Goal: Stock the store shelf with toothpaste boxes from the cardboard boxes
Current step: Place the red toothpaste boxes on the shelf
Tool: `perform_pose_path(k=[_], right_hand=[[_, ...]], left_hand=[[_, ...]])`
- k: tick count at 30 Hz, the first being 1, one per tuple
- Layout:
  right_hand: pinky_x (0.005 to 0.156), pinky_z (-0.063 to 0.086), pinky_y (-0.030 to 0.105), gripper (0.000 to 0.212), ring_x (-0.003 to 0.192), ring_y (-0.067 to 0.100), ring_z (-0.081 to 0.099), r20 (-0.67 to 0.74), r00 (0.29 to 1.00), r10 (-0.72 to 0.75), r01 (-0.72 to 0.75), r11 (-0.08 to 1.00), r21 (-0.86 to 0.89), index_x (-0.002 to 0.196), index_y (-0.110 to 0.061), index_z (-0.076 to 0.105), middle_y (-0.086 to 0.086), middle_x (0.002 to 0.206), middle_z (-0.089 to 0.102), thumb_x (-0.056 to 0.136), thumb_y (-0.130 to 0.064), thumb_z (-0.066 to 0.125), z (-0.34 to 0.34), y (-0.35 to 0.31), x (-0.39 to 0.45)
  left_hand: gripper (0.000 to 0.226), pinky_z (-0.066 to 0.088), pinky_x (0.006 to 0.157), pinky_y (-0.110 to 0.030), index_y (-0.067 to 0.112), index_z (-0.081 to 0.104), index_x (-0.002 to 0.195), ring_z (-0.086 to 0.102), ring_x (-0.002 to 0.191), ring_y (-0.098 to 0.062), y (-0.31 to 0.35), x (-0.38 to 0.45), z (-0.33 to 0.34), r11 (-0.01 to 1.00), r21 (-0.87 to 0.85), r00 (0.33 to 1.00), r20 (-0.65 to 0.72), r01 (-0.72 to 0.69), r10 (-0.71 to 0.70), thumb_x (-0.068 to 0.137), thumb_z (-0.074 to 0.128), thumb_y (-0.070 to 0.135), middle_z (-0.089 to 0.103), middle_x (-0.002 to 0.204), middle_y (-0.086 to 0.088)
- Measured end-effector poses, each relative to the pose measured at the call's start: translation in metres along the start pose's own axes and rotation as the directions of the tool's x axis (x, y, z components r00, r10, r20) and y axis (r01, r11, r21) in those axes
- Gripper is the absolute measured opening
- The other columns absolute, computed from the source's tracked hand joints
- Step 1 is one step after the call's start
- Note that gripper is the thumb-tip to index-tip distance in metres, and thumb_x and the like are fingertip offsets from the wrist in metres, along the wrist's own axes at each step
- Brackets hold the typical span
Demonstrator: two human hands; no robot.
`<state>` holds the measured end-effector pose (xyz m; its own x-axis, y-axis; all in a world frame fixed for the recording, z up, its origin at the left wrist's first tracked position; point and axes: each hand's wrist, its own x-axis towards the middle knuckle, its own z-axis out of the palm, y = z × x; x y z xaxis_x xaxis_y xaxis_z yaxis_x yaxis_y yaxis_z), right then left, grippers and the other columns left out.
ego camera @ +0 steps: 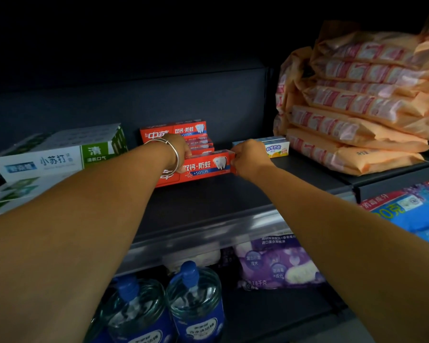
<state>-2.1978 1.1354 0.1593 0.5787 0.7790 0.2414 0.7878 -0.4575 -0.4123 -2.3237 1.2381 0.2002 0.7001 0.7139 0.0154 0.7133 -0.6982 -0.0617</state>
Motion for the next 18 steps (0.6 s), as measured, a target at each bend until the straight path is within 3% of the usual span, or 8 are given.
perform_pose_path(k=[3,7,10,18], right_hand=[[0.074,0.045,0.026,0.021,0.101,0.022,0.061,-0.024,1.000,0.017,-0.016,0.999,0.028,0.110,-0.010,0.066,0.009,0.109,0.066,0.093,-0.013,0.053,-0.002,0.000,-0.002],[0.086,0.050,0.028,0.024,0.107,0.023,0.059,-0.010,1.000,0.015,-0.014,0.994,0.107,0.116,-0.010,0.064,0.010,0.115,0.064,0.095,-0.014,0.052,-0.002,-0.001,-0.003],[0.083,0.043,0.026,0.026,0.110,0.026,0.056,-0.007,1.000,0.012,-0.012,0.994,0.112,0.116,-0.009,0.062,0.011,0.119,0.062,0.093,-0.011,0.051,-0.001,-0.001,-0.005],[0.086,0.043,0.028,0.027,0.113,0.026,0.055,0.012,0.999,0.042,-0.044,0.976,0.215,0.118,-0.002,0.058,0.015,0.123,0.058,0.095,-0.008,0.045,-0.002,-0.008,-0.012]], left_hand=[[0.056,0.042,0.104,-0.037,0.014,0.051,0.133,0.050,0.123,-0.025,-0.001,0.001,0.001,1.000,0.013,1.000,-0.001,-0.003,0.004,0.081,0.071,0.013,0.053,0.134,-0.007],[0.056,0.043,0.103,-0.035,0.015,0.049,0.135,0.050,0.123,-0.024,0.001,0.001,0.001,0.995,0.102,1.000,0.001,-0.010,0.010,0.083,0.069,0.017,0.052,0.135,-0.006],[0.057,0.043,0.103,-0.035,0.015,0.048,0.136,0.050,0.123,-0.025,0.003,0.003,0.001,0.990,0.143,1.000,0.005,-0.018,0.017,0.083,0.069,0.019,0.051,0.136,-0.007],[0.050,0.046,0.099,-0.033,0.012,0.054,0.131,0.054,0.117,-0.024,0.007,0.007,0.001,0.970,0.244,1.000,-0.010,-0.018,0.021,0.085,0.067,0.025,0.057,0.129,-0.007]])
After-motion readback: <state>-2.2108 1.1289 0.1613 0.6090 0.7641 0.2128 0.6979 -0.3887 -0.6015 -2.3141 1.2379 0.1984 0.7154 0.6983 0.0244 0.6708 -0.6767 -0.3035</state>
